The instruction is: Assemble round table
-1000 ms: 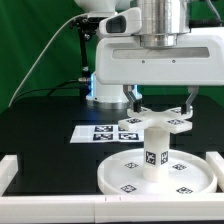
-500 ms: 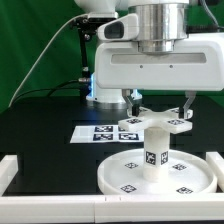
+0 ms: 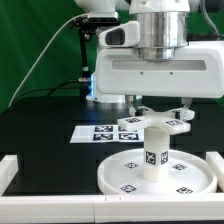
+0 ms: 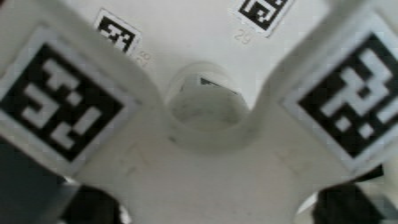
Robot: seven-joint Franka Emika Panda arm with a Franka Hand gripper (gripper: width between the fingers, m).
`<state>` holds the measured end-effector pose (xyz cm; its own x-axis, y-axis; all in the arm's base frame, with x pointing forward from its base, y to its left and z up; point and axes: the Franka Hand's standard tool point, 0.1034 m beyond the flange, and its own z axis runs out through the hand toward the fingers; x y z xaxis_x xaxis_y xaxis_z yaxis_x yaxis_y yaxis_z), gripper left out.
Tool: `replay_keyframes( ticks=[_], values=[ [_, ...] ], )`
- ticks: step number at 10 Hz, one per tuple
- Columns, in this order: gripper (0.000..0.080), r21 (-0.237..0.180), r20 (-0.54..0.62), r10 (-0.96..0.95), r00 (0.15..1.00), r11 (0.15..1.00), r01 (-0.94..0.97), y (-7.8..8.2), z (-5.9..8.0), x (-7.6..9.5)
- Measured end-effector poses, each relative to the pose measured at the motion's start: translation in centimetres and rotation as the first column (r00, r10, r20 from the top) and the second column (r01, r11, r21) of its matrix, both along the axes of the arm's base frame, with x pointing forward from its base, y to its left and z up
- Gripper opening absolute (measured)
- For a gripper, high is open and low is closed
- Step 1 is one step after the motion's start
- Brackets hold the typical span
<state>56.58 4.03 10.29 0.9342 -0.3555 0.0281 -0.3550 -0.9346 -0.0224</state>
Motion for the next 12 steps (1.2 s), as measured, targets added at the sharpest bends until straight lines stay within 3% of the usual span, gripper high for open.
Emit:
replay_keyframes(
  ticks=[1, 3, 5, 7, 9, 11, 12],
  values=[
    [0.0440, 0.002, -0.001, -0.032, 0.999, 0.999, 0.032, -0.02, -0.01, -0.02],
    [0.0440, 0.007, -0.003, -0.179, 0.984, 0.984, 0.179, -0.02, -0.02, -0.02],
    [0.0440, 0.013, -0.004, -0.407, 0.914, 0.914, 0.407, -0.08, -0.08, -0.06],
    [0.0440, 0.026, -0.021, -0.718, 0.696, 0.696, 0.718, 0.01, -0.09, -0.12],
    [0.0442, 0.056, -0.033, -0.917, 0.397, 0.395, 0.917, 0.04, -0.12, -0.08],
    [0.0470, 0.060, -0.043, -0.956, 0.291, 0.288, 0.956, -0.04, -0.21, -0.17],
    [0.0585, 0.059, -0.043, -0.956, 0.292, 0.289, 0.955, 0.02, -0.29, -0.20]
  ],
)
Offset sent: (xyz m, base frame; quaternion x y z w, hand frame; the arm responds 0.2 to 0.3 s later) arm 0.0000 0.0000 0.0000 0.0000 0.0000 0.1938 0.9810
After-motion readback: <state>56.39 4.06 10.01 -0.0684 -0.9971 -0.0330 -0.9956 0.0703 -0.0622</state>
